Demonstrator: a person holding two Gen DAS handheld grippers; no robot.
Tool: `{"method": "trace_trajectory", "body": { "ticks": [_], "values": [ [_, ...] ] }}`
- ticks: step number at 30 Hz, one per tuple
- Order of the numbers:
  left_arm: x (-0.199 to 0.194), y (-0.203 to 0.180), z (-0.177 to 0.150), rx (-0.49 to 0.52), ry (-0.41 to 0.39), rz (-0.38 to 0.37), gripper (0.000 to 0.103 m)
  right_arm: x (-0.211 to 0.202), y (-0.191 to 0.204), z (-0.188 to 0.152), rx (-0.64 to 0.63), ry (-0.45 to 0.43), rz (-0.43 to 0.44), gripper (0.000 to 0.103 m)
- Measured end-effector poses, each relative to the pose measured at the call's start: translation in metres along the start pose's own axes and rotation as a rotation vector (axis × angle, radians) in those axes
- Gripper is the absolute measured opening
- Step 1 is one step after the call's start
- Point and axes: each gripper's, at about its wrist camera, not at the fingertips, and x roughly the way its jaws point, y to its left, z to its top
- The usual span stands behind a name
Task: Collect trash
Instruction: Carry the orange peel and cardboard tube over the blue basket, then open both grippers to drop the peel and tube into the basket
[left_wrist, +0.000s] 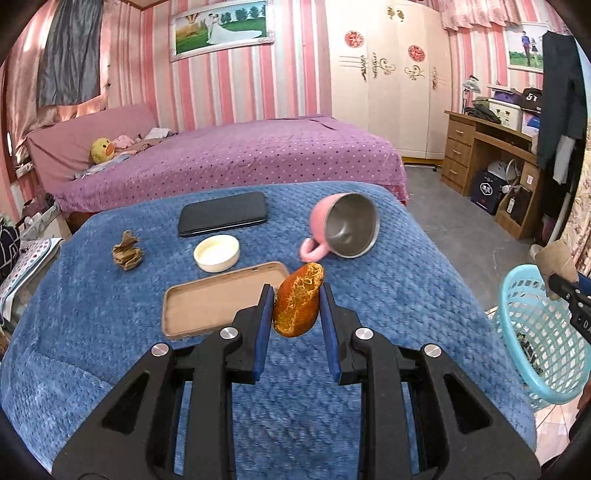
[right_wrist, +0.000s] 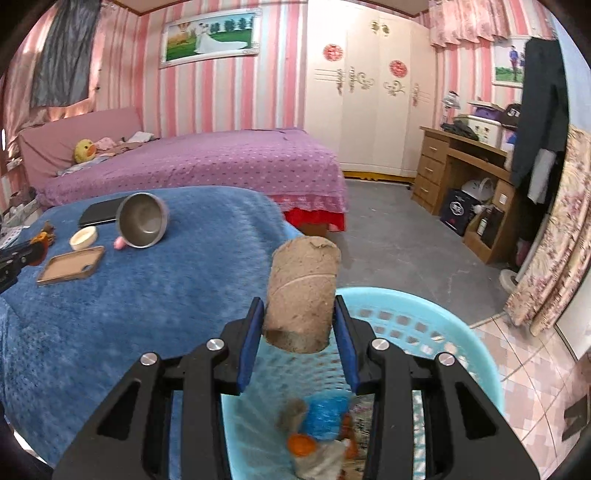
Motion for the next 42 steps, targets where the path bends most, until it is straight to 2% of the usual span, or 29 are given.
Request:
{"method": "trace_trajectory", "body": {
  "ticks": [5, 12, 22, 25, 29, 31, 32, 34, 35, 37, 42],
  "values": [
    [-0.007, -0.027, 0.006, 0.04, -0.038, -0.015, 0.024, -0.004, -0.032, -0.006, 0.058, 0.0, -0.043, 0.038],
    [-0.018, -0.089, 0.009, 0.079, -0.06, -0.125, 0.024, -0.001, -0.068, -0.007, 0.098, 0.017, -0.089, 0.038],
    [-0.011, -0.19, -0.014, 0.157, -0.004, -0.3, 0.024, -0.007, -0.114, -0.022, 0.103, 0.035, -0.132, 0.038],
    [-0.006, -0.216, -0.021, 0.18, 0.017, -0.321, 0.024, -0.009, -0.126, -0.026, 0.128, 0.04, -0.138, 0.038],
    [0.012, -0.231, -0.023, 0.121, 0.11, -0.399, 0.024, -0.011, -0.131, -0.026, 0.15, 0.037, -0.138, 0.038],
    [0.015, -0.238, -0.027, 0.125, 0.128, -0.404, 0.027, -0.01, -0.131, -0.026, 0.156, 0.035, -0.132, 0.038],
    [0.018, -0.241, -0.029, 0.135, 0.129, -0.398, 0.03, -0.01, -0.13, -0.026, 0.153, 0.036, -0.131, 0.038],
    [0.02, -0.243, -0.03, 0.155, 0.129, -0.387, 0.051, -0.008, -0.127, -0.026, 0.143, 0.042, -0.132, 0.038],
    [0.02, -0.241, -0.03, 0.156, 0.12, -0.371, 0.056, -0.007, -0.125, -0.026, 0.136, 0.046, -0.132, 0.038],
    [0.02, -0.232, -0.028, 0.141, 0.1, -0.339, 0.073, -0.006, -0.123, -0.026, 0.128, 0.049, -0.129, 0.038],
    [0.016, -0.204, -0.02, 0.118, 0.041, -0.258, 0.092, -0.006, -0.117, -0.025, 0.118, 0.045, -0.125, 0.039]
  ]
}}
